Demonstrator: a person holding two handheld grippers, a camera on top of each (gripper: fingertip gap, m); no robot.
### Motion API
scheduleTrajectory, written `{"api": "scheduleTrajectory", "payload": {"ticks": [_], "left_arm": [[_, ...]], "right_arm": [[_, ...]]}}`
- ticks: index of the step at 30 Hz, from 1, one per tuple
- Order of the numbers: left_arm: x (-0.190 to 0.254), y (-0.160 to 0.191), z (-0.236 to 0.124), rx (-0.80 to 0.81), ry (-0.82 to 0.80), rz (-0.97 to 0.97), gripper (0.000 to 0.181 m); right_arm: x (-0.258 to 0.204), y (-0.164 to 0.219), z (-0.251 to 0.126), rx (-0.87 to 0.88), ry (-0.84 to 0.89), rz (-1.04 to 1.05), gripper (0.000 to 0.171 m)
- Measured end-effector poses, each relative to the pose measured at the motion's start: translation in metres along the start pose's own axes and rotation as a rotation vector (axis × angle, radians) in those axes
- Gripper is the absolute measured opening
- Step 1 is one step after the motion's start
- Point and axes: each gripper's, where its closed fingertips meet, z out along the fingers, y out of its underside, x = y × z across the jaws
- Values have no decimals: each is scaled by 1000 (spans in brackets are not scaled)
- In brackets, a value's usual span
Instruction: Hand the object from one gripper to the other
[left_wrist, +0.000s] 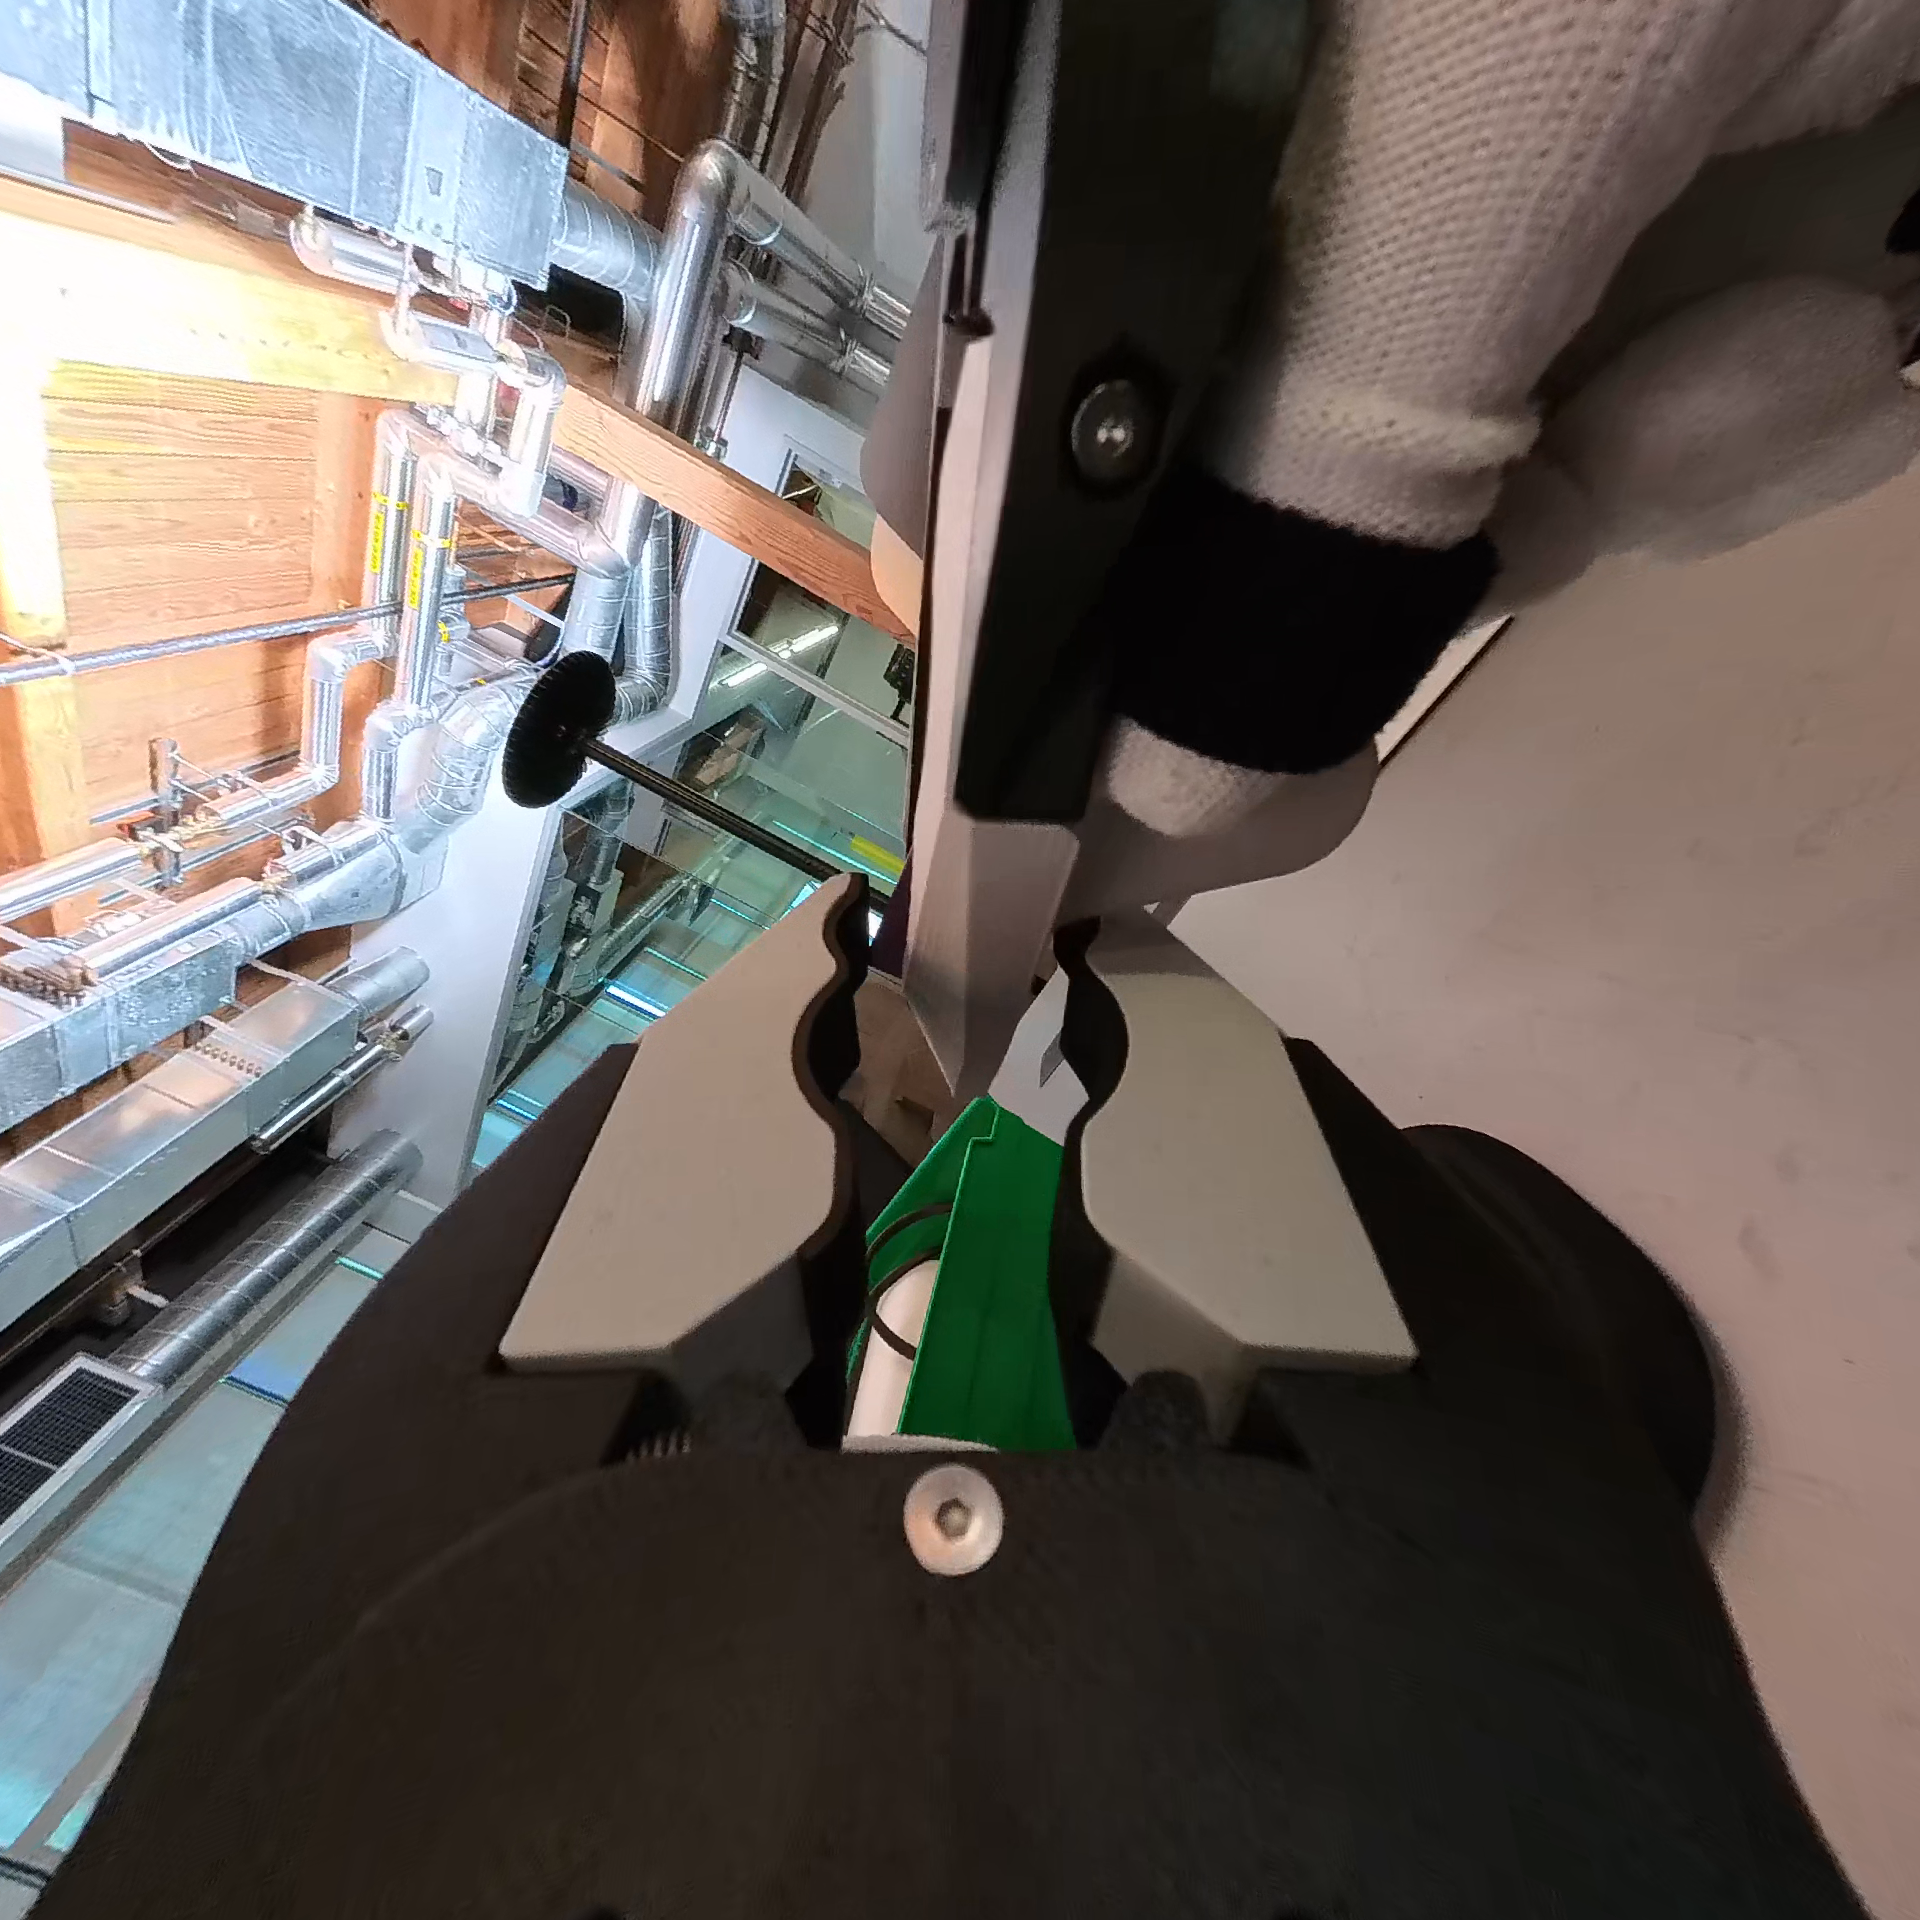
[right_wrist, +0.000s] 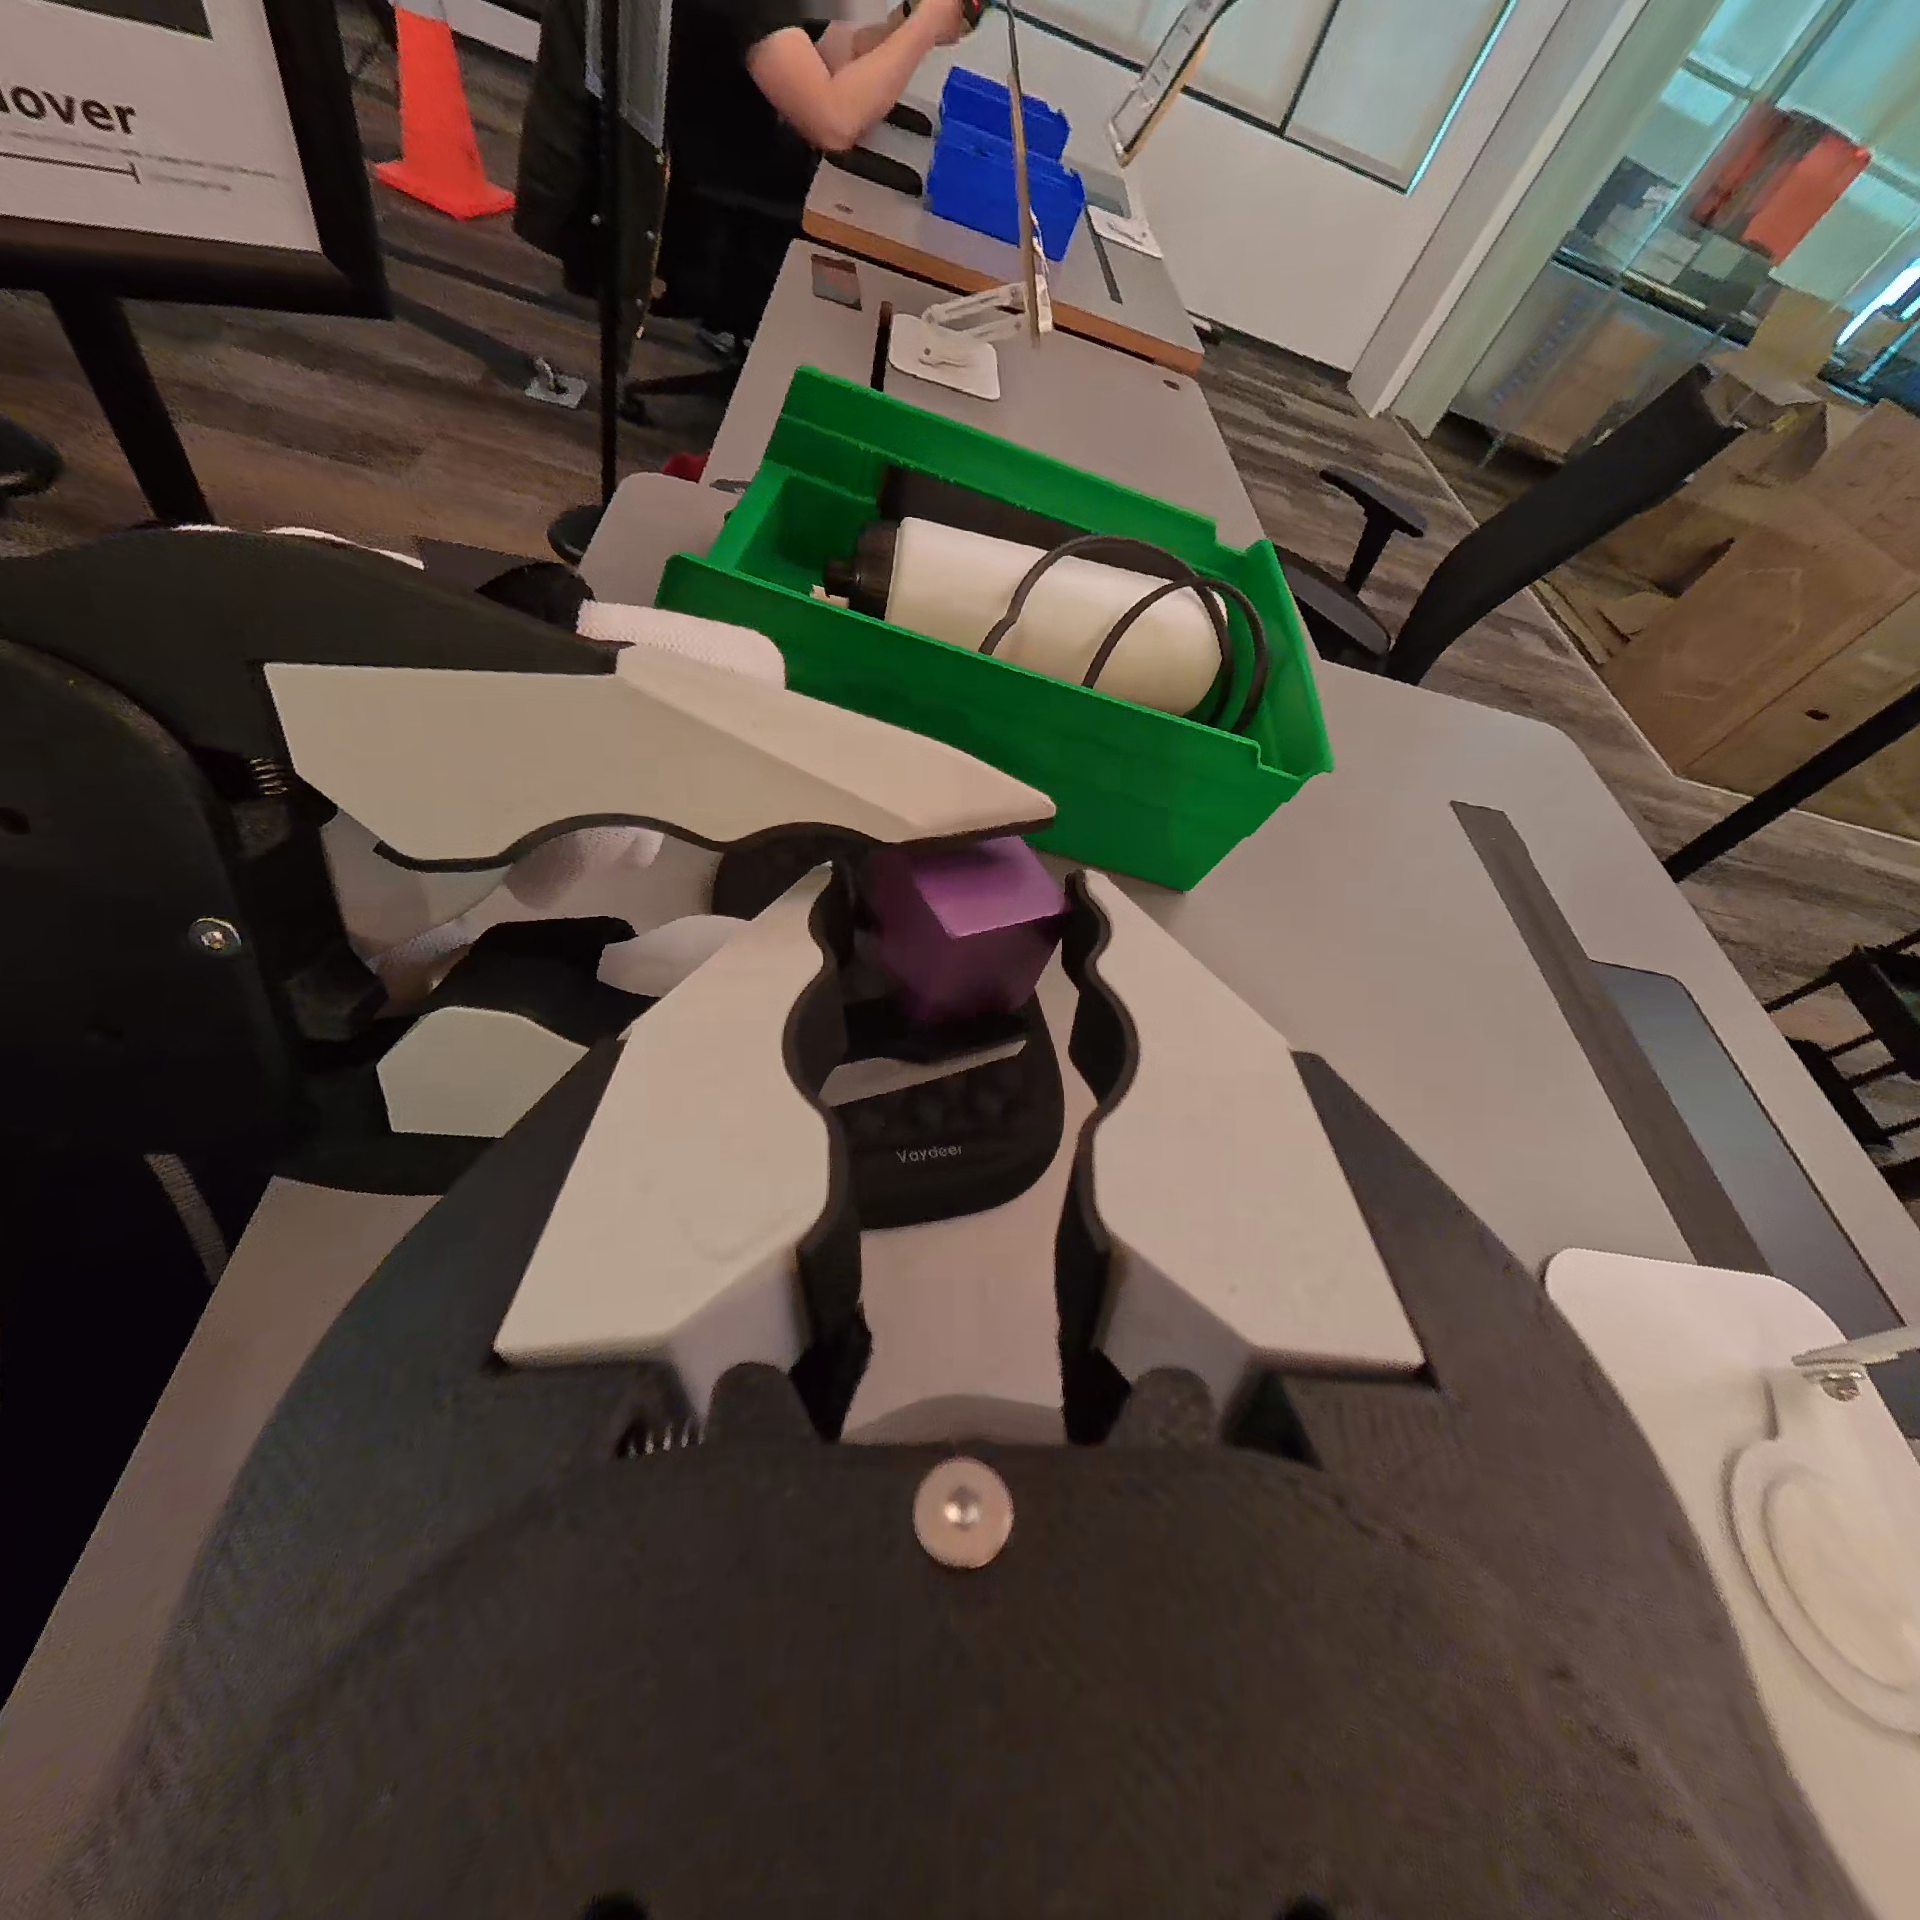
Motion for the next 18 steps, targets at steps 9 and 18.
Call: {"api": "scheduleTrajectory", "payload": {"ticks": [9,18], "left_arm": [[-8,-21,-18,228,29,-163,55],[-1,-29,-49,421,839,-1094,56]], "right_arm": [[-12,-13,-17,122,-257,47,38],[-25,0,-58,127,-488,-196,37]]}}
